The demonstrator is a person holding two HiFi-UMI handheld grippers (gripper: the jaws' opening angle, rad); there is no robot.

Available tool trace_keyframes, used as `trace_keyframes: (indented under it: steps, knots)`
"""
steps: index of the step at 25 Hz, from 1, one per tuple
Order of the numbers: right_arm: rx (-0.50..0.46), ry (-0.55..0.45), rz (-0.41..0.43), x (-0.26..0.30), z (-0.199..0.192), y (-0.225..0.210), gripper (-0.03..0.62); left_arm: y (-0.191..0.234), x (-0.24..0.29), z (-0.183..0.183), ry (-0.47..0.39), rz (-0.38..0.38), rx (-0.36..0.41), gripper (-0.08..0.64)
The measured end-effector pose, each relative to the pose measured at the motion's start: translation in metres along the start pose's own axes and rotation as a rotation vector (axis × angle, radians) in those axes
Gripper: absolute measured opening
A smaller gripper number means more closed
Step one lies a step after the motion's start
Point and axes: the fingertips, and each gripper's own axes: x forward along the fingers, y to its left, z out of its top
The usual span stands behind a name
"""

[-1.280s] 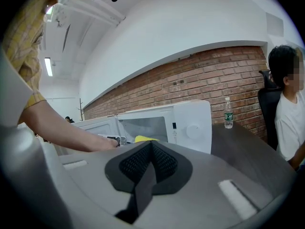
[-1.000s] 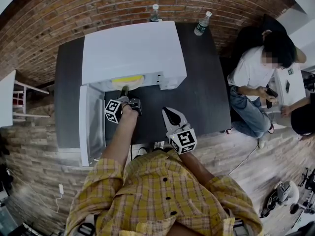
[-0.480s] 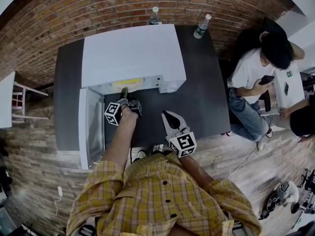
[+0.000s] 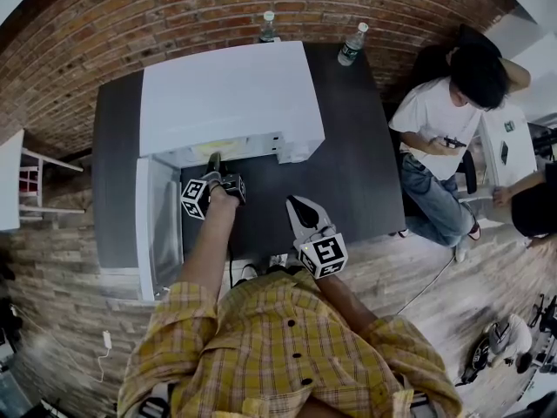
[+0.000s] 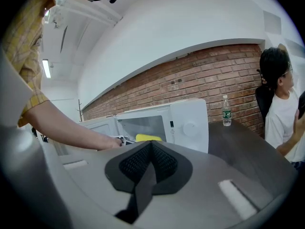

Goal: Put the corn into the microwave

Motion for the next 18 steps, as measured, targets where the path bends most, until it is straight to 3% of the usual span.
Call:
trace_keyframes:
  steps: [6,14,18]
  knots:
    - [0.003,-0.003,0.011,0.000,-0.002,0.007,0.000,0.002,-0.009,-0.006,0.078,0.012,0.024,0.172]
    - [0.009,-0.013,0.006,-0.005,-0.001,0.018,0.000,-0.007,-0.037,-0.020,0.191,-0.039,0.081,0.172]
    - [0.007,-0.018,0.005,-0.011,-0.001,0.027,0.000,-0.011,-0.061,-0.030,0.240,-0.068,0.090,0.129]
